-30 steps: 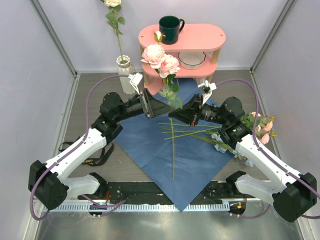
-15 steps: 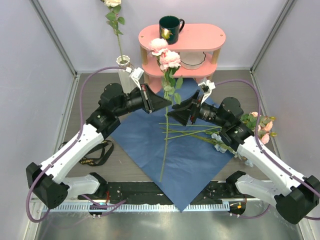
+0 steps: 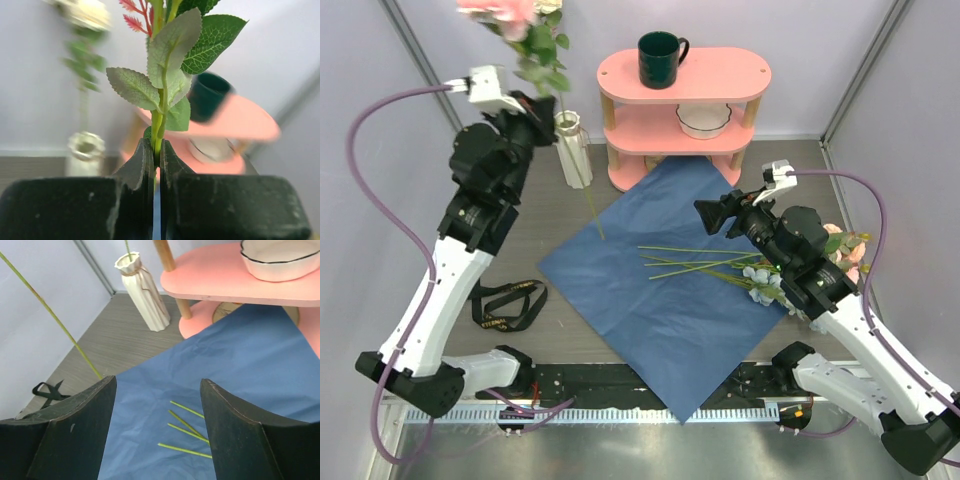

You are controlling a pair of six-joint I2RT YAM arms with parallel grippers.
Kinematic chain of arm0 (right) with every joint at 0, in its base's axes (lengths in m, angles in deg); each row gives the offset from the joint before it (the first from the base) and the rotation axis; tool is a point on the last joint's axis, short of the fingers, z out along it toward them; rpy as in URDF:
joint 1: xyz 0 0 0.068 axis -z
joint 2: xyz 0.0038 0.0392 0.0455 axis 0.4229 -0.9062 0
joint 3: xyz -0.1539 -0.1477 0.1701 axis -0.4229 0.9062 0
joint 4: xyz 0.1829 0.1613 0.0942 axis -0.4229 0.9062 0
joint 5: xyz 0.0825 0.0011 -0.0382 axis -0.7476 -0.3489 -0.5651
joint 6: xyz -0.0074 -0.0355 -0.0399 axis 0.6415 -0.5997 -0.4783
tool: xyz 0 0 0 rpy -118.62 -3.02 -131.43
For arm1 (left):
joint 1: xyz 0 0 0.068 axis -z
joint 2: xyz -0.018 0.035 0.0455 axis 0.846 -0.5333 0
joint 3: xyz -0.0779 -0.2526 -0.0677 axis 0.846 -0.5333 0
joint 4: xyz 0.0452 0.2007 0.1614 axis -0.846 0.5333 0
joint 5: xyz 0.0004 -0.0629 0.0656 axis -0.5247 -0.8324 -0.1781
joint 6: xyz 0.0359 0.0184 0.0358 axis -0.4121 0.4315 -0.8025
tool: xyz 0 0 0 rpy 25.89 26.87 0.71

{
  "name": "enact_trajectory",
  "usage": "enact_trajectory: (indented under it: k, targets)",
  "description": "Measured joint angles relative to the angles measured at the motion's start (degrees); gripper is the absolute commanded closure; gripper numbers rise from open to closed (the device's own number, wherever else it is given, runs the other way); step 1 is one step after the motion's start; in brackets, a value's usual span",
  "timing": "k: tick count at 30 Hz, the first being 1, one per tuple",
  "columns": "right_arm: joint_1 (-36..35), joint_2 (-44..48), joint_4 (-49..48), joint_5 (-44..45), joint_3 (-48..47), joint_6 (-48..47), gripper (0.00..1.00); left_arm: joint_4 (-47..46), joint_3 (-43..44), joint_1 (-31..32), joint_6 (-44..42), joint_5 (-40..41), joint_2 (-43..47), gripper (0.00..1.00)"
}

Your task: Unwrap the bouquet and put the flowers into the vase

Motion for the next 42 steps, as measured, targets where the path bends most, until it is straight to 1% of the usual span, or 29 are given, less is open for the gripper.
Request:
enact_trajectory:
  k: [1, 4, 7, 11, 18, 26, 34, 42]
  targets:
    - [0.0, 0.13, 0.66, 0.9, 0.0, -0.22, 0.27, -1.42, 0.74, -2.91, 0.04, 2.14, -0.59, 1.0]
    - [0.0, 0.87, 2.47, 3.26, 0.0, -0.9, 0.27, -5.75, 1.79, -7.17, -1.2, 8.24, -1.99, 1.0]
    - [0.0, 2.03, 3.19, 4.98, 0.0, -1.62, 0.26, -10.67, 4.48, -7.43, -4.22, 11.28, -4.52, 1.0]
    - [0.0, 3.13, 3.41, 6.58, 0.0, -2.25, 0.27, -16.92, 11.06, -7.54, -8.72, 13.7, -9.7, 0.99]
    - [0.0, 3.1, 4.46, 7.48, 0.0, -2.82, 0.27, -24.0, 18.53, -7.82, -15.21, 15.69, -16.96, 1.0]
    - [0.0, 3.04, 6.25, 8.07, -0.09, -3.19, 0.27, -31.71, 22.21, -7.96, -22.32, 16.98, -23.8, 0.99]
    - [0.0, 1.79, 6.86, 8.0, -2.16, -4.0, 0.27, -36.46, 23.54, -8.48, -25.16, 18.08, -28.33, 1.0]
    - [0.0, 0.28, 7.15, 7.61, -3.02, -5.11, 0.27, -38.66, 27.43, -9.33, -25.73, 18.71, -33.2, 0.99]
